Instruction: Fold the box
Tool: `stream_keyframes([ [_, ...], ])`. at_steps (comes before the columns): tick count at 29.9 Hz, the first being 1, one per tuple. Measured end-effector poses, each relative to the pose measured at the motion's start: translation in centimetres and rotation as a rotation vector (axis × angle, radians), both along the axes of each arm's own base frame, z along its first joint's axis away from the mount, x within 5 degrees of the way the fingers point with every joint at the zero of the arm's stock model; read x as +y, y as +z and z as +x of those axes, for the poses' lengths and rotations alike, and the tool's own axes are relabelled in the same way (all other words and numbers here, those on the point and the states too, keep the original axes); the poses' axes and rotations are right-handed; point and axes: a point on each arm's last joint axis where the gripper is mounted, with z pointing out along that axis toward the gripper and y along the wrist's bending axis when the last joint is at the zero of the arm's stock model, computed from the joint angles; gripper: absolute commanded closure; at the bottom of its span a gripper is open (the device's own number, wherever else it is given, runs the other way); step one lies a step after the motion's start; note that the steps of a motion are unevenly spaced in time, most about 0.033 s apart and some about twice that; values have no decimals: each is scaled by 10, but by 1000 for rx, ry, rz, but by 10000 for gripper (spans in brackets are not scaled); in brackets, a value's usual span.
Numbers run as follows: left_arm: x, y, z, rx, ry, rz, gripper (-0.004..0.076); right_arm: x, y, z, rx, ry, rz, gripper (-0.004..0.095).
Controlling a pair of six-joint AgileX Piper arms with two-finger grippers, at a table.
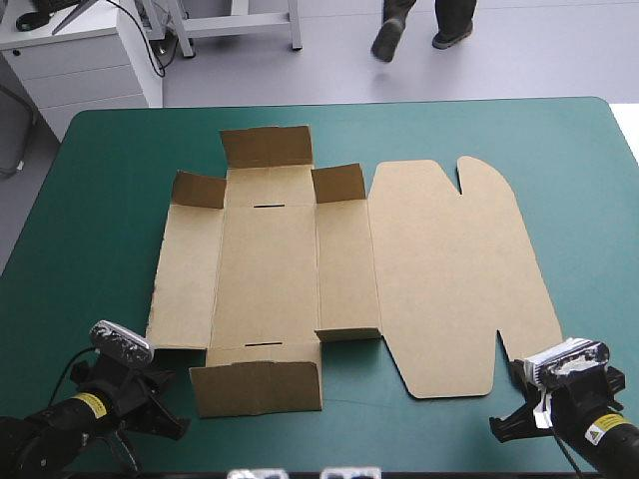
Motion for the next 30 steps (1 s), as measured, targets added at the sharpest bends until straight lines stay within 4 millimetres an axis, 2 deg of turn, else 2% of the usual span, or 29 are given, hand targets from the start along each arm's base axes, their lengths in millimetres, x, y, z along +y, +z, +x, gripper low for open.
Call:
stream_keyframes([
  [13, 0, 4, 1, -23, 3, -6, 731, 0, 0, 0, 0, 0, 0, 922],
  [15, 0, 14, 2, -56, 3, -14, 731, 0, 0, 0, 0, 0, 0, 922],
  [22, -2, 77, 9, -215, 7, -59, 731, 0, 0, 0, 0, 0, 0, 922],
  [26, -8, 102, 30, -199, 1, -53, 731, 0, 0, 0, 0, 0, 0, 922],
  [30, -16, 109, 63, -111, -3, -29, 731, 0, 0, 0, 0, 0, 0, 922],
])
